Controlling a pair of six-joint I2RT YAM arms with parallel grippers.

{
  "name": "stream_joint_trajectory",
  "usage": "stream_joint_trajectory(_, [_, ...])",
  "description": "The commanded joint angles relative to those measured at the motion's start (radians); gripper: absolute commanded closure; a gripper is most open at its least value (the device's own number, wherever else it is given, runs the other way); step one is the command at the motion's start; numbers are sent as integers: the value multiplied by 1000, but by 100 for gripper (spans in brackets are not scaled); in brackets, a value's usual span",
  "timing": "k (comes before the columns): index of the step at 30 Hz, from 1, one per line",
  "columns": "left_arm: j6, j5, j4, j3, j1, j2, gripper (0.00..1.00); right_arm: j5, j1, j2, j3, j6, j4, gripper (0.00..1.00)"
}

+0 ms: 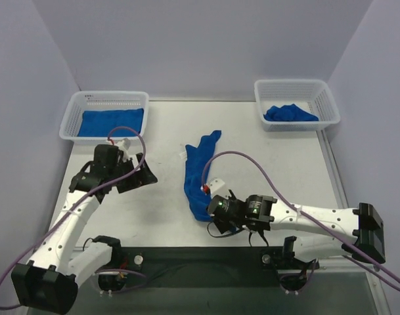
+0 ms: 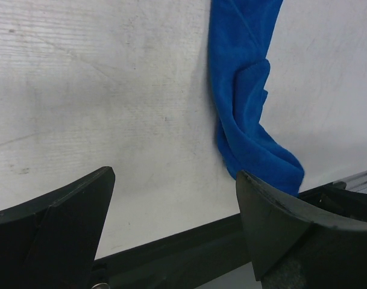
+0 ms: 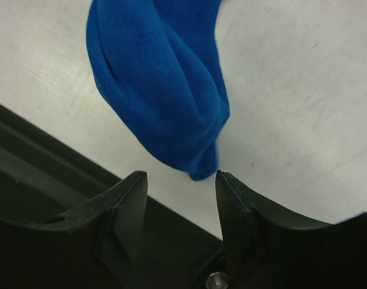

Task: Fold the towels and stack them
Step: Move the towel to the center of the board

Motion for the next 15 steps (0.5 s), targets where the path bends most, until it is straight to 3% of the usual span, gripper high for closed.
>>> stream_joint_trajectory(1, [-68,-96,113,21,-126,48,7,-154,-3,-15,-49,178,-89,50])
stream_joint_trajectory(3, [-77,-163,143,40,-174,107,7,-198,-60,-58,-50,178,-98,35])
stream_joint_trajectory(6, [-58,-245,191,76,-243,212,7,-258,-266,-116,-12,146,-96,27])
stream_joint_trajectory(8, [-48,-271,226,108,-254,312,8,-289,-413,-126,46,101,-57,27])
stream_joint_trajectory(9, [-36,-283,240,128,-254,347,9,-336,-552,-112,72,80,-37,27])
stream_joint_trajectory(11, [-22,-286,287,202,-267,460,11,-364,-654,-42,148,49,31,27])
stream_joint_trajectory(15, [-4,-286,343,364,-274,651,17,-399,-794,124,264,43,149,39])
